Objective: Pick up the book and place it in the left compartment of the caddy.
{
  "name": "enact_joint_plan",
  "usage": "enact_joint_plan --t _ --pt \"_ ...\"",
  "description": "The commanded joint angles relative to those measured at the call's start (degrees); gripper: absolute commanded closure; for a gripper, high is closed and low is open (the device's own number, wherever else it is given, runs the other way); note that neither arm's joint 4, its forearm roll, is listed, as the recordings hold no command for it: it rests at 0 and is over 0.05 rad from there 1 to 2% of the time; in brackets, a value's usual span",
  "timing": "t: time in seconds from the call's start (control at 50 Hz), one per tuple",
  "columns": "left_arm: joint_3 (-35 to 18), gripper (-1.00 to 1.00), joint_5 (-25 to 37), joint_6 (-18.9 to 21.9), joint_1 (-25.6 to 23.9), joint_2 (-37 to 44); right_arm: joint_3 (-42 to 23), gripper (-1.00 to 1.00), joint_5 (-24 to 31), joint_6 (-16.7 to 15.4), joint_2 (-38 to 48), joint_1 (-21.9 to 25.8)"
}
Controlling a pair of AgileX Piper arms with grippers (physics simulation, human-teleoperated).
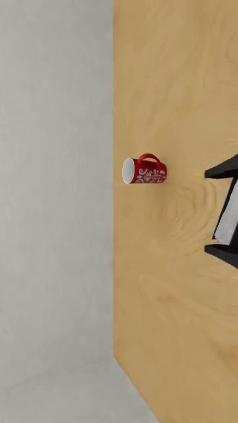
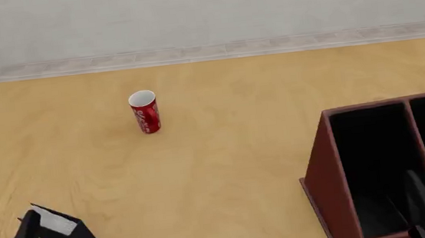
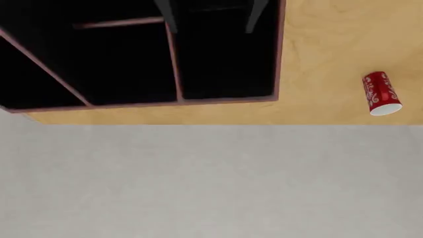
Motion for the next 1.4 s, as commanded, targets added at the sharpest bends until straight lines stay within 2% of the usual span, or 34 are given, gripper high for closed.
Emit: enact_joint_plan --t 0.02,0.32,0.38,0.46,1.04,1.12,1.14,1.22,1.3,1.4 --pt "-0.2 -1.00 -0.1 0.0 0.0 0.3 -0.1 -1.00 -2.1 -0.4 2.3 0.4" --pt "-0.2 -1.00 -0.1 0.0 0.0 0.3 -0.1 -1.00 -2.2 -0.3 2.5 1.4" --pt "-0.2 -1.00 -0.1 0.0 0.0 0.3 -0.2 -1.00 -0.5 -1.0 0.3 4.1" --pt "-0.2 -1.00 -0.1 0.0 0.0 0.3 -0.2 -1.00 -0.2 -0.5 0.0 4.3" --pt "-0.2 -1.00 -0.1 0.0 0.0 0.3 -0.9 -1.00 1.0 -0.7 -0.1 16.4" --pt "-0.2 -1.00 -0.1 0.0 0.0 0.3 -2.0 -1.00 0.9 -1.1 1.2 16.9" --pt "-0.2 -1.00 -0.1 0.0 0.0 0.3 -2.8 -1.00 -0.8 -1.4 4.3 18.7" --pt "-0.2 -1.00 -0.1 0.0 0.0 0.3 -4.2 -1.00 -1.6 -2.0 6.2 19.3" --pt "-0.2 -1.00 -0.1 0.0 0.0 0.3 -6.1 -1.00 -4.8 -3.0 11.6 21.0" --pt "-0.2 -1.00 -0.1 0.0 0.0 0.3 -8.2 -1.00 -3.4 -4.0 12.8 23.1"
